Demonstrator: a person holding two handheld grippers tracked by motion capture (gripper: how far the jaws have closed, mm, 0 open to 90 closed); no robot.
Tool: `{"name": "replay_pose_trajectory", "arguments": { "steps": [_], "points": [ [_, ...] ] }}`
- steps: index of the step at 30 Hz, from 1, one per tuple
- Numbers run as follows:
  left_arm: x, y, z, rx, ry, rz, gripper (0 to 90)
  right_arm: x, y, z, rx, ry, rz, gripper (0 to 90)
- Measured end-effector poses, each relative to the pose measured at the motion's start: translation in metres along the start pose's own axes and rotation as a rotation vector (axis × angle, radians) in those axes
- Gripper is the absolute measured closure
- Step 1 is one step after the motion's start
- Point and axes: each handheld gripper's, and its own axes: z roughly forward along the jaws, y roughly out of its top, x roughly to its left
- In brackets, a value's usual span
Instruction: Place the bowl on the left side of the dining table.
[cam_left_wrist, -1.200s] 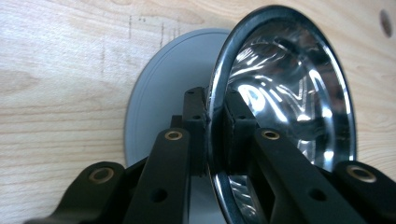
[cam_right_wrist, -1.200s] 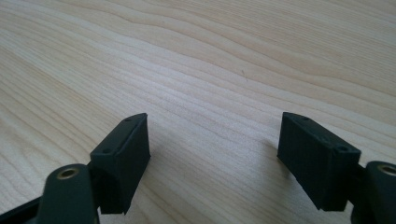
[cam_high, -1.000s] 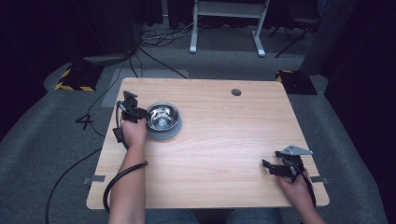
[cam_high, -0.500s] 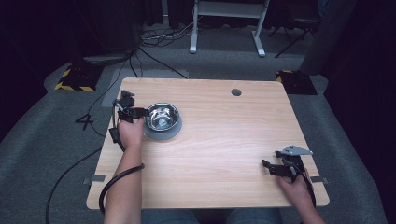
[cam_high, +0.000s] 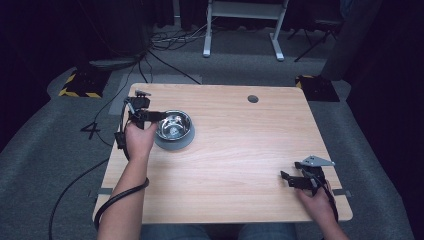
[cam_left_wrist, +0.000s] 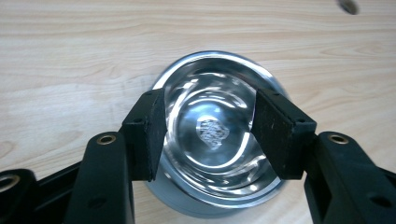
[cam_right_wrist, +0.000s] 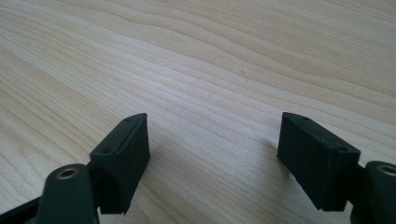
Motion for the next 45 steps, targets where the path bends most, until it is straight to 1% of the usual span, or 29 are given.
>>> {"name": "replay_pose_trajectory", "arguments": {
  "steps": [2, 5, 6, 8, 11, 12, 13, 14, 15, 16, 17, 19, 20, 21, 23, 25, 27, 29, 30, 31, 33, 35, 36, 37, 38, 41, 42, 44, 45],
  "points": [
    [-0.004, -0.001, -0.007, -0.004, -0.033, 0.023, 44.9, 0.000, 0.000, 0.000, 0.000, 0.000, 0.000, 24.9],
    [-0.009, -0.006, -0.017, -0.012, -0.080, 0.040, 44.6, 0.000, 0.000, 0.000, 0.003, 0.000, 0.000, 24.9],
    [-0.011, -0.007, -0.021, -0.015, -0.092, 0.042, 44.6, 0.000, 0.000, 0.000, 0.002, 0.001, 0.000, 24.9],
    [-0.014, -0.012, -0.029, -0.024, -0.113, 0.060, 44.6, 0.000, 0.000, 0.000, 0.003, 0.001, 0.000, 25.0],
    [-0.017, -0.018, -0.040, -0.039, -0.142, 0.069, 44.6, 0.000, 0.000, 0.000, 0.003, 0.001, 0.000, 25.0],
    [-0.017, -0.022, -0.048, -0.052, -0.160, 0.074, 44.6, 0.000, 0.000, 0.000, 0.003, 0.001, -0.001, 25.0],
    [-0.017, -0.022, -0.048, -0.052, -0.160, 0.074, 44.5, 0.000, 0.000, 0.000, 0.003, 0.001, -0.001, 25.0],
    [-0.018, -0.025, -0.052, -0.063, -0.179, 0.068, 44.5, 0.000, 0.000, 0.000, 0.001, 0.001, 0.000, 24.9],
    [-0.018, -0.028, -0.056, -0.068, -0.193, 0.073, 44.4, 0.000, 0.000, 0.000, 0.003, 0.001, 0.000, 25.0],
    [-0.018, -0.029, -0.058, -0.070, -0.190, 0.081, 44.4, 0.000, 0.000, 0.000, 0.003, 0.001, -0.001, 25.0],
    [-0.018, -0.034, -0.064, -0.083, -0.209, 0.085, 44.3, 0.000, 0.000, 0.000, 0.003, 0.001, 0.000, 25.0],
    [-0.018, -0.036, -0.067, -0.092, -0.215, 0.088, 44.2, 0.000, 0.000, 0.000, 0.003, 0.000, -0.001, 25.0],
    [-0.018, -0.038, -0.069, -0.104, -0.225, 0.080, 44.2, 0.000, 0.000, 0.000, 0.002, 0.001, 0.000, 25.0],
    [-0.017, -0.042, -0.074, -0.110, -0.235, 0.086, 44.1, 0.000, 0.000, 0.000, 0.003, 0.000, -0.002, 24.9],
    [-0.018, -0.045, -0.076, -0.114, -0.245, 0.081, 44.1, 0.000, 0.000, 0.000, 0.003, 0.000, -0.001, 24.9],
    [-0.016, -0.049, -0.081, -0.116, -0.234, 0.102, 44.1, 0.000, 0.000, 0.000, 0.001, 0.001, 0.000, 25.0],
    [-0.017, -0.053, -0.085, -0.119, -0.200, 0.104, 44.1, 0.000, 0.000, 0.000, 0.002, 0.001, -0.001, 24.9],
    [-0.017, -0.060, -0.090, -0.117, -0.176, 0.123, 44.1, 0.000, 0.000, 0.000, 0.003, 0.001, 0.000, 24.9],
    [-0.017, -0.060, -0.090, -0.117, -0.176, 0.123, 44.1, 0.000, 0.000, 0.000, 0.003, 0.001, 0.000, 24.9],
    [-0.018, -0.066, -0.093, -0.122, -0.172, 0.124, 44.1, 0.000, 0.000, 0.000, 0.003, 0.002, 0.000, 24.9],
    [-0.019, -0.068, -0.095, -0.124, -0.172, 0.128, 44.1, 0.000, 0.000, 0.000, 0.003, 0.001, 0.000, 25.0],
    [-0.024, -0.075, -0.099, -0.124, -0.162, 0.154, 44.1, 0.000, 0.000, 0.000, 0.003, 0.002, -0.001, 25.0],
    [-0.024, -0.075, -0.099, -0.124, -0.162, 0.154, 44.1, 0.000, 0.000, 0.000, 0.003, 0.002, -0.001, 25.0],
    [-0.025, -0.078, -0.100, -0.125, -0.156, 0.169, 44.0, 0.000, 0.000, 0.000, 0.002, 0.004, 0.000, 25.0],
    [-0.026, -0.080, -0.102, -0.120, -0.161, 0.175, 44.0, 0.000, 0.000, 0.000, 0.002, 0.004, 0.000, 25.0],
    [-0.029, -0.087, -0.106, -0.115, -0.155, 0.197, 44.1, 0.000, 0.000, 0.000, 0.001, 0.007, -0.004, 25.0],
    [-0.029, -0.092, -0.109, -0.115, -0.160, 0.198, 43.9, 0.000, 0.000, 0.000, 0.000, 0.007, -0.007, 25.0],
    [-0.030, -0.094, -0.110, -0.122, -0.158, 0.200, 43.8, 0.000, 0.000, 0.000, 0.000, 0.008, -0.007, 25.0],
    [-0.030, -0.096, -0.111, -0.121, -0.166, 0.196, 43.6, 0.000, 0.000, 0.000, -0.001, 0.007, -0.007, 25.0]
  ]
}}
